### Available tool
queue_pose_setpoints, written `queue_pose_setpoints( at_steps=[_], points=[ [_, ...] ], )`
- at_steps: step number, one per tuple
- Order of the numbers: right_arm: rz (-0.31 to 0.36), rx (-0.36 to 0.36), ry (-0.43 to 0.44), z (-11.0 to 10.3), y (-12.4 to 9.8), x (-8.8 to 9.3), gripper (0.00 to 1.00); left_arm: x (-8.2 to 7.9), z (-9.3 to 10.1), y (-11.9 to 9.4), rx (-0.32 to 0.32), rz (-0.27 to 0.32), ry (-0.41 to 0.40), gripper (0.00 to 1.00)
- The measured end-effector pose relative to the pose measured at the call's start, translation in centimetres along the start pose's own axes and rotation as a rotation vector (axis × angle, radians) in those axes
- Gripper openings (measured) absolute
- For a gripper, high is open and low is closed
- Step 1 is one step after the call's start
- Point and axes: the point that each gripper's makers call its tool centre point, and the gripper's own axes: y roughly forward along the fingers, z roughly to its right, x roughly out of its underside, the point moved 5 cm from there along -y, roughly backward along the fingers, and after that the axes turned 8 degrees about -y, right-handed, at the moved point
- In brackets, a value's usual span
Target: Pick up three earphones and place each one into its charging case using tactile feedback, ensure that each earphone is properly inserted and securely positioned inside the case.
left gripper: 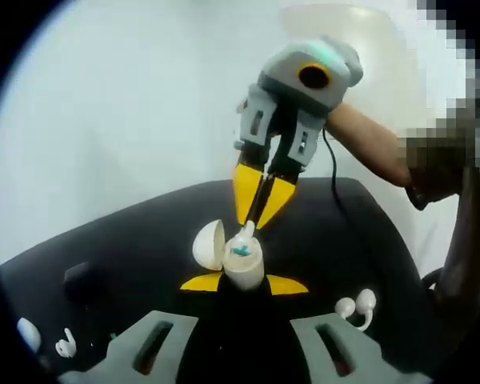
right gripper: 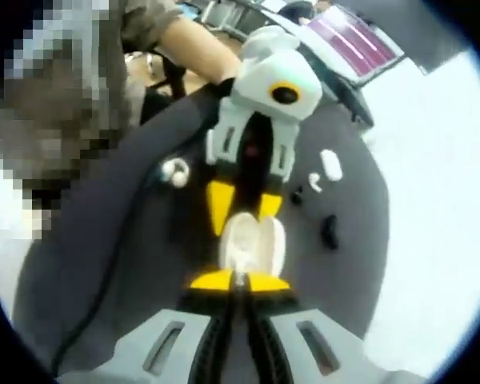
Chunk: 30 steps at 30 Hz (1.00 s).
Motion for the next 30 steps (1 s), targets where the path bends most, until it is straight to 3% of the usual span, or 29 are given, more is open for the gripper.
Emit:
queue_pose_setpoints(
  at_steps=[2,6,10,18,30],
  points=[
    [-0.005,-0.028,0.003,0.2,0.1,0.0,0.07,0.0,0.0,0.0,0.000,0.000,0.004,0.16],
    [-0.014,-0.130,0.112,0.0,0.4,0.0,0.07,-0.1,0.3,0.0,-0.012,0.010,0.051,0.16],
    [-0.021,-0.139,0.136,0.7,0.2,-0.3,0.07,-0.1,0.2,-0.1,-0.021,0.012,0.071,0.16],
    [-0.012,-0.055,0.132,0.9,-0.1,-0.4,0.07,-0.1,0.0,0.0,-0.024,0.004,0.056,0.16],
    [-0.015,0.007,0.150,0.8,0.6,0.2,0.07,0.0,0.0,0.0,-0.023,-0.002,0.049,0.16]
  ],
)
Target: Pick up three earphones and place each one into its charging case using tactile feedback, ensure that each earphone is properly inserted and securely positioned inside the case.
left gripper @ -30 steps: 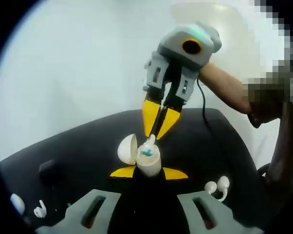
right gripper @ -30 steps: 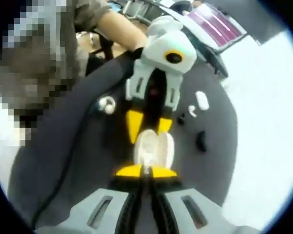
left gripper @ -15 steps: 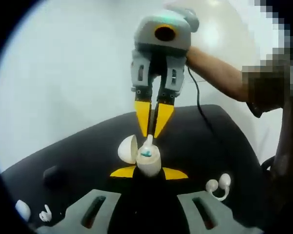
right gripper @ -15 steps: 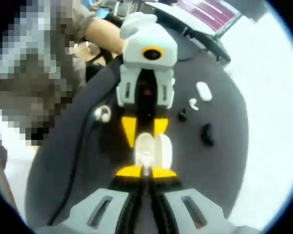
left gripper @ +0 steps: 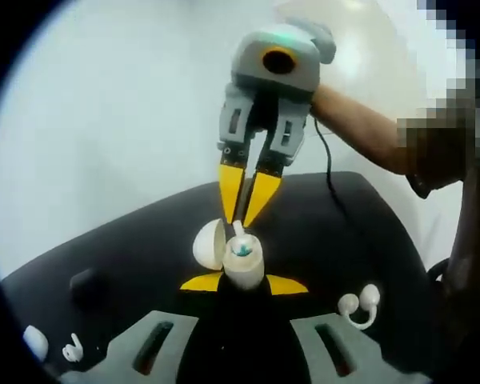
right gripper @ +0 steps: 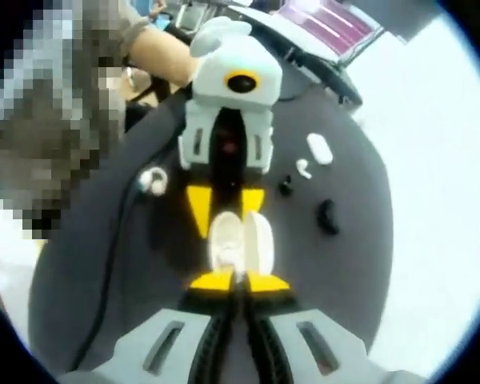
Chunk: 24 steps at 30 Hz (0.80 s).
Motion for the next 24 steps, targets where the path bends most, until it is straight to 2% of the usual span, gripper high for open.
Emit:
queue_pose_setpoints(
  at_steps=[5,12,15,19,24],
  points=[
    [0.005,0.017,0.021,-0.26,0.01,0.00,0.08,0.02,0.02,0.00,0.000,-0.002,-0.003,0.16],
    [-0.039,0.066,-0.072,-0.80,-0.10,-0.54,0.07,0.04,0.00,0.01,-0.001,-0.005,-0.005,0.16],
    [-0.047,0.076,-0.071,-0.69,-0.06,-0.42,0.07,0.04,0.01,0.01,-0.001,-0.005,-0.006,0.16],
    [-0.024,0.090,-0.042,-0.55,-0.27,-0.10,0.11,0.05,-0.02,0.02,-0.001,-0.005,-0.011,0.16],
    [0.042,0.109,-0.001,-0.86,-0.89,-0.34,0.12,0.07,-0.01,0.00,-0.001,-0.005,-0.014,0.16]
  ],
)
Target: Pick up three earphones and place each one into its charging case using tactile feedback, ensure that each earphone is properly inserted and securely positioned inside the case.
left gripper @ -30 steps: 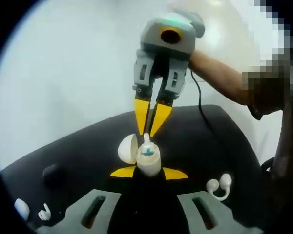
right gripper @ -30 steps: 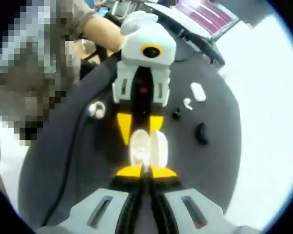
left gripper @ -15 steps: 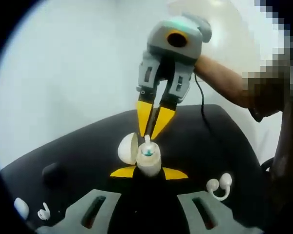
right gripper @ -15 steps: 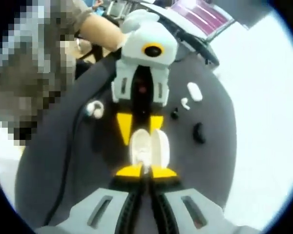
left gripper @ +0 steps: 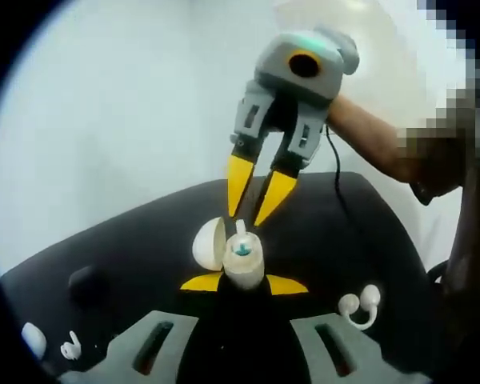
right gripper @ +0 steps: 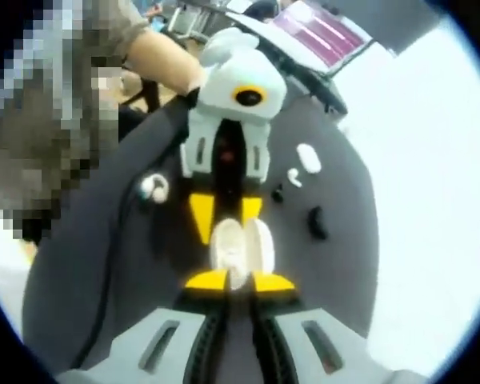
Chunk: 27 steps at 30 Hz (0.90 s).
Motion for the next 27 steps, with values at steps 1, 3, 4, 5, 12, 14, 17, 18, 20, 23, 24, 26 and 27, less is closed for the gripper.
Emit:
queue_pose_setpoints(
  at_steps=[1,3,4,5,12,14,17,18,20,23,24,26,27],
  points=[
    [0.003,0.005,0.006,0.0,-0.1,0.1,0.12,0.0,0.0,0.0,0.000,0.000,0.000,0.16],
    [0.013,0.044,0.016,0.2,-0.6,0.4,0.12,0.0,0.0,0.0,-0.001,0.000,0.000,0.16],
    [0.038,0.072,0.038,0.3,-0.8,0.3,0.12,0.0,0.0,0.0,-0.001,0.000,0.000,0.16],
    [0.062,0.090,0.066,0.4,-1.0,0.3,0.12,0.0,0.0,0.0,-0.001,0.000,0.000,0.16],
    [0.068,0.102,0.098,-0.8,0.1,1.6,0.10,0.0,0.0,0.0,-0.001,0.000,0.001,0.16],
    [0.090,0.124,0.120,-0.6,0.2,1.8,0.10,0.0,0.0,0.0,-0.001,0.000,0.001,0.16],
    [0.144,0.150,0.138,-0.5,0.2,1.6,0.10,0.0,0.0,0.0,0.000,0.000,0.000,0.16],
    [0.154,0.155,0.140,-0.4,0.2,1.5,0.10,0.0,0.0,0.0,0.000,0.000,0.000,0.16],
    [0.156,0.167,0.140,-0.2,0.4,1.7,0.10,0.0,0.0,0.0,0.000,0.000,0.000,0.16],
    [0.146,0.170,0.137,-0.2,1.1,1.9,0.10,0.0,0.0,0.0,-0.001,0.000,0.000,0.16],
    [0.146,0.161,0.140,-0.4,1.3,1.8,0.08,0.0,0.0,0.0,-0.001,0.000,0.000,0.16],
    [0.150,0.170,0.130,-0.4,1.1,1.7,0.08,0.1,-0.1,0.0,-0.003,-0.002,0.000,0.16],
    [0.157,0.175,0.127,-0.4,0.9,1.6,0.07,0.1,0.0,0.0,-0.002,-0.002,-0.001,0.16]
  ],
)
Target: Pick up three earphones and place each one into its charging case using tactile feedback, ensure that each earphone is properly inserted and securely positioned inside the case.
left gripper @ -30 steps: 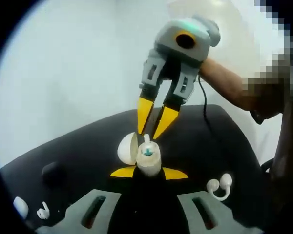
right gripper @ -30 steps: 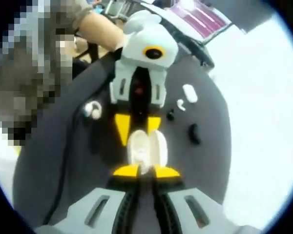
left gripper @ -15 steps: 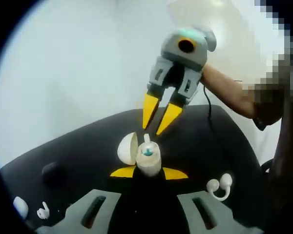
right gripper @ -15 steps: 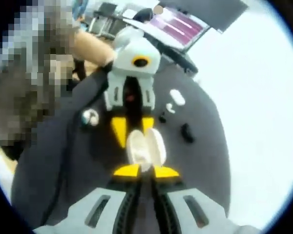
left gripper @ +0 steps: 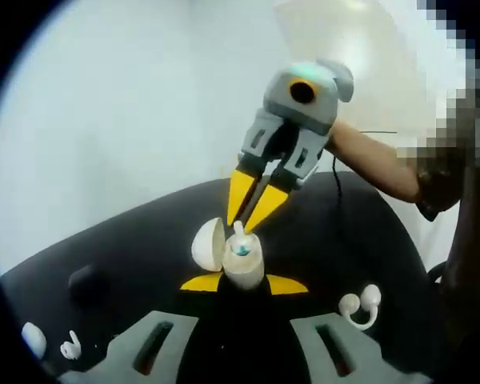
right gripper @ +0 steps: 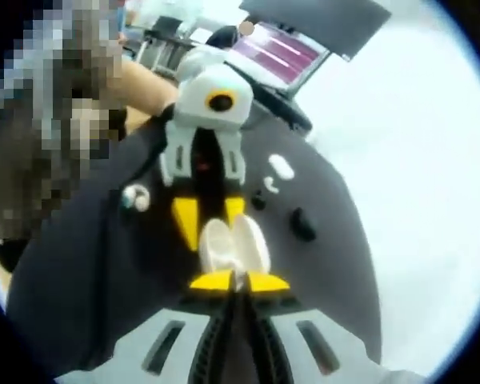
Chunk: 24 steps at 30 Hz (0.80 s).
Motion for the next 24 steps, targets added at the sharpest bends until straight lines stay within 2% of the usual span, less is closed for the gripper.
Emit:
queue_pose_setpoints(
  at_steps=[6,9,10,13,15,17,20,22,24],
  points=[
    [0.022,0.043,0.006,0.3,-1.4,-0.6,0.06,0.0,0.0,0.0,-0.001,-0.001,0.001,0.16],
    [0.026,0.041,0.033,-0.3,-2.5,-0.5,0.06,0.0,0.0,0.0,-0.001,-0.001,-0.001,0.16],
    [0.039,0.011,0.062,-1.1,-2.7,-0.6,0.06,0.0,0.0,0.0,-0.001,-0.001,-0.001,0.16],
    [0.106,-0.061,0.236,-3.0,-3.0,-0.9,0.06,0.0,0.0,0.0,-0.001,-0.001,0.001,0.16],
    [0.097,-0.087,0.274,-3.7,-2.8,-0.9,0.06,0.0,0.0,0.0,0.000,-0.001,0.000,0.16],
    [0.079,-0.079,0.280,-3.9,-2.8,-0.5,0.07,0.0,0.0,0.0,0.000,-0.001,0.001,0.16],
    [0.038,-0.053,0.356,-3.8,-3.2,0.7,0.16,0.0,0.0,0.0,-0.001,-0.001,0.001,0.16],
    [0.063,-0.038,0.400,-3.6,-3.9,1.1,0.17,0.0,0.0,0.0,-0.001,-0.002,0.000,0.16],
    [0.114,0.033,0.419,-2.5,-4.4,1.1,0.18,0.0,0.0,0.0,-0.001,-0.002,-0.001,0.16]
  ],
)
